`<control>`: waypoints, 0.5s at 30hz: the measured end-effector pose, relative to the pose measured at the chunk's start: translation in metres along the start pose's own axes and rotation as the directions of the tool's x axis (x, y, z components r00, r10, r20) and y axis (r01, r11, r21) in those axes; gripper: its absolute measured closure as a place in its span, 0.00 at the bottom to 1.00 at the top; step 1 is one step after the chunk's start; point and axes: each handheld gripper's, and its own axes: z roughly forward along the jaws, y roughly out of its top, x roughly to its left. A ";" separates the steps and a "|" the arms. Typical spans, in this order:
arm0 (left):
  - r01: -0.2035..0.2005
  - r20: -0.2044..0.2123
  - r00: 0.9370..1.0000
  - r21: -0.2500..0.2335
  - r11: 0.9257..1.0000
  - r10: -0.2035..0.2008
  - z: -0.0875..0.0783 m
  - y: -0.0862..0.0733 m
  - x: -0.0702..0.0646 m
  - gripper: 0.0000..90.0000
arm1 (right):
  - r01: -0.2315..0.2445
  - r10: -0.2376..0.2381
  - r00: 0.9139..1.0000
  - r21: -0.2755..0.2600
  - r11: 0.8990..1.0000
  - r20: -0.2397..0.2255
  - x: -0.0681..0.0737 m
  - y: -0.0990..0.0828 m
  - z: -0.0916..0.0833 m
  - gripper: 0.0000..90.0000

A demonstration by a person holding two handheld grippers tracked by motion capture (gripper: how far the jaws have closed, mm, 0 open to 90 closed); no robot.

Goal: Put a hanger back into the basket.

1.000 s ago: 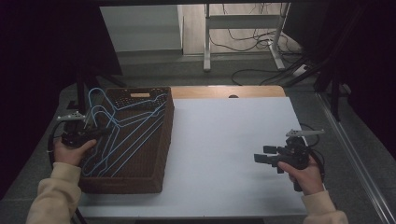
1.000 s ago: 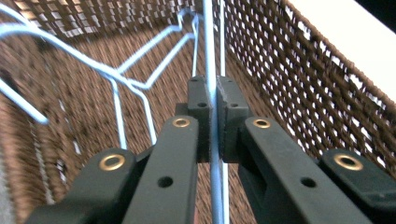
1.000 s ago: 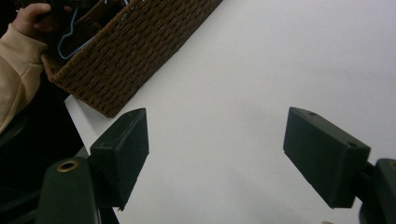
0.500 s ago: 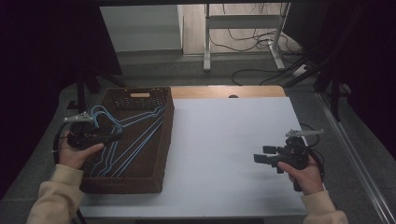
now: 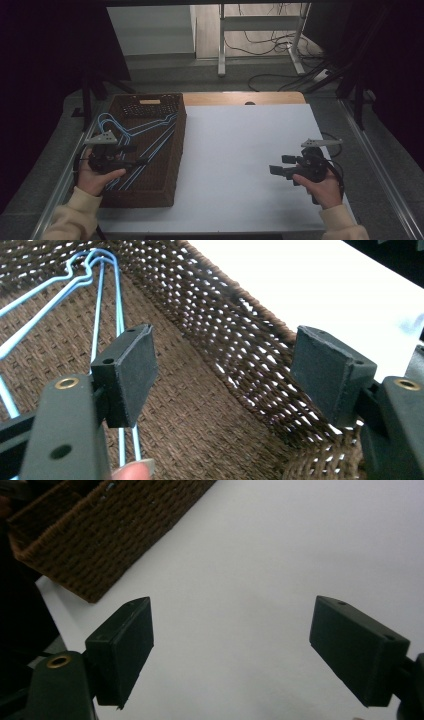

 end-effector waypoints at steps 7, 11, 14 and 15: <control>-0.029 0.047 0.998 0.024 0.999 0.028 0.009 -0.003 -0.022 0.29 | 0.048 -0.048 0.997 0.001 0.999 0.056 0.002 -0.003 0.001 0.19; -0.051 0.061 0.997 0.034 0.998 0.049 0.013 -0.001 -0.030 0.28 | 0.064 -0.063 0.995 -0.011 0.998 0.073 0.001 -0.004 0.000 0.19; -0.058 0.066 0.996 0.036 0.998 0.055 0.015 0.001 -0.033 0.28 | 0.074 -0.072 0.994 -0.019 0.997 0.079 0.002 -0.005 -0.001 0.19; -0.058 0.067 0.996 0.035 0.998 0.055 0.015 0.001 -0.033 0.28 | 0.074 -0.072 0.994 -0.022 0.997 0.080 0.002 -0.005 -0.002 0.19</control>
